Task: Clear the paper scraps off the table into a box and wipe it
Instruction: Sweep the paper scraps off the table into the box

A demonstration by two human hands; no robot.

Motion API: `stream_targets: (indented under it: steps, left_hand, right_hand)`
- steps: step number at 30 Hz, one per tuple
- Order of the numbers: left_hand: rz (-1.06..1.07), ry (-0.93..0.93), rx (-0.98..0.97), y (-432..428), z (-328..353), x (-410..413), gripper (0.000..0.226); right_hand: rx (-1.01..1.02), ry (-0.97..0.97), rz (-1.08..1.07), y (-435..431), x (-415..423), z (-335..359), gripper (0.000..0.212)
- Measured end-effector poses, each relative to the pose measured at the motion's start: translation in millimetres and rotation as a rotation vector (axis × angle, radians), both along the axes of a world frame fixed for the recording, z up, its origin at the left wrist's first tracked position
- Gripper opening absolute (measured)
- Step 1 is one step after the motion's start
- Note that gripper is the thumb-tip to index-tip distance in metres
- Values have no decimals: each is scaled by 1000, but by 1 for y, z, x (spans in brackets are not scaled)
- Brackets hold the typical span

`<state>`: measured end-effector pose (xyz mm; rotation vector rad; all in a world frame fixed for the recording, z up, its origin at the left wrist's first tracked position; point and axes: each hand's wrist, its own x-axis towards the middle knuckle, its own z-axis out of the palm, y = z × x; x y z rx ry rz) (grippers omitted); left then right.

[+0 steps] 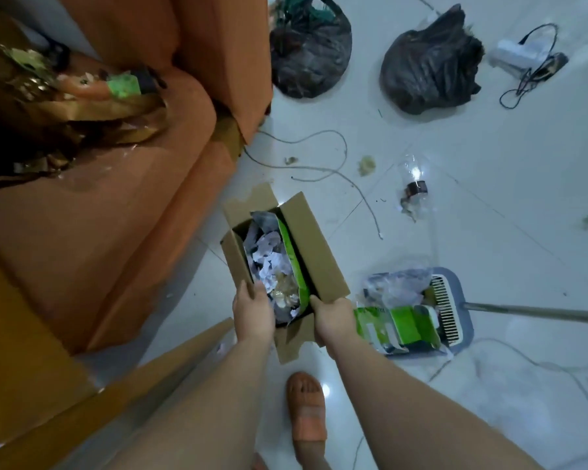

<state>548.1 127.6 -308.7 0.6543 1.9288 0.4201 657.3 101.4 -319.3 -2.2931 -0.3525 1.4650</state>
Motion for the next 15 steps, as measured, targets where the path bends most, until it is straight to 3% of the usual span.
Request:
stream_targets:
  steps: [6, 15]
  left_hand:
    - [-160, 172, -255, -49, -90, -21, 43]
    - [-292, 206, -282, -55, -185, -32, 47]
  right_hand:
    - [-102, 3, 47, -41, -8, -87, 37]
    - [-141, 51, -4, -54, -7, -182, 44]
